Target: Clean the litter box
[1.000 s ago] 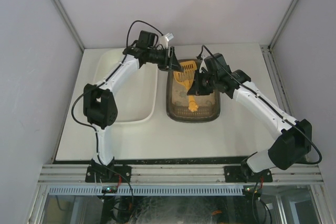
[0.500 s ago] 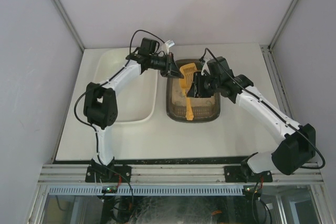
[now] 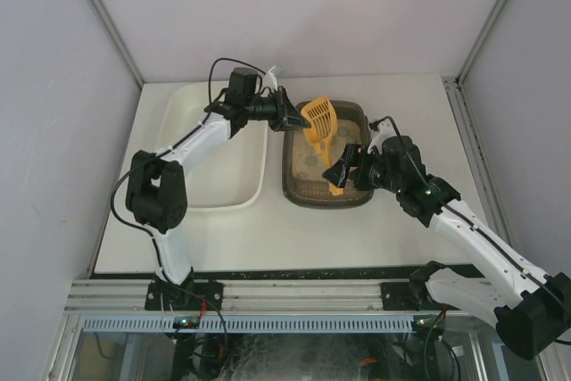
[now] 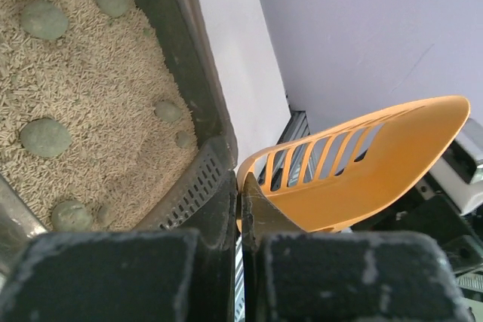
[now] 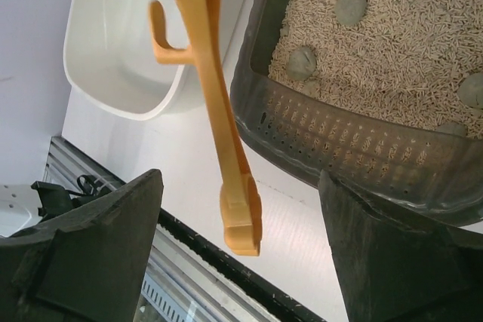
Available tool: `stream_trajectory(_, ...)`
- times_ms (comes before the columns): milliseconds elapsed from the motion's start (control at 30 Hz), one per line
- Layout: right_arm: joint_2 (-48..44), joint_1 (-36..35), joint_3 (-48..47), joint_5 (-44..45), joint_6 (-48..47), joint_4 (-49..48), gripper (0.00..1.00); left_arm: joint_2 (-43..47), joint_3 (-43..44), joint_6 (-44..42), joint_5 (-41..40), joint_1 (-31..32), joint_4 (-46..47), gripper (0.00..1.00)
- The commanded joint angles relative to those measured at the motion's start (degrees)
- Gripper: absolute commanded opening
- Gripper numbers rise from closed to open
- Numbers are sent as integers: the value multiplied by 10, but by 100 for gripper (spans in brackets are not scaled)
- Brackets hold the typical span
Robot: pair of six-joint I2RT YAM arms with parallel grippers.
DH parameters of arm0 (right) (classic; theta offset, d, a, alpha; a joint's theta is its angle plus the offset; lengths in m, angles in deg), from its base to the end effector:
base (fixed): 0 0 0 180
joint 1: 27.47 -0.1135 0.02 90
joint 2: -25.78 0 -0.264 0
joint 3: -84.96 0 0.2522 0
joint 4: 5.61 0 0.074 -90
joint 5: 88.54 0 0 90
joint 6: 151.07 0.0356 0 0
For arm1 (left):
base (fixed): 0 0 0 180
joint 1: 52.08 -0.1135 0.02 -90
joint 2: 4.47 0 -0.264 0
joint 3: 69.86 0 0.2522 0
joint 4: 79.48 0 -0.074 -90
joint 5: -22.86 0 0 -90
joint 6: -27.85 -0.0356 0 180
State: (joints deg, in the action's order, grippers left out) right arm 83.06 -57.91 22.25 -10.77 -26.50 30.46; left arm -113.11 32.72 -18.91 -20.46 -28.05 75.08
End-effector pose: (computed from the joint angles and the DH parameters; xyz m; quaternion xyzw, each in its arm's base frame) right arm 0.1876 0.1190 0.3040 -0.0216 0.8652 0.3426 0.3655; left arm 0.3905 -0.2025 0.2856 0.0572 0.8222 -0.5363 0.1821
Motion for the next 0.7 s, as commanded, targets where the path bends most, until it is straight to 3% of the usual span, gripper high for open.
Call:
stream_trajectory(0,-25,-10,18,27,22,-84,82,46,-17,30,-13,2,43,0)
stream_trajectory(267,-5,-10,14,25,25,-130,78,60,-32,17,-8,2,44,0)
stream_trajectory(600,62,-21,5,5,32,-166,64,65,-33,9,-12,2,36,0)
stream_trajectory(667,70,-21,6,8,30,-169,55,63,-33,8,-11,2,35,0)
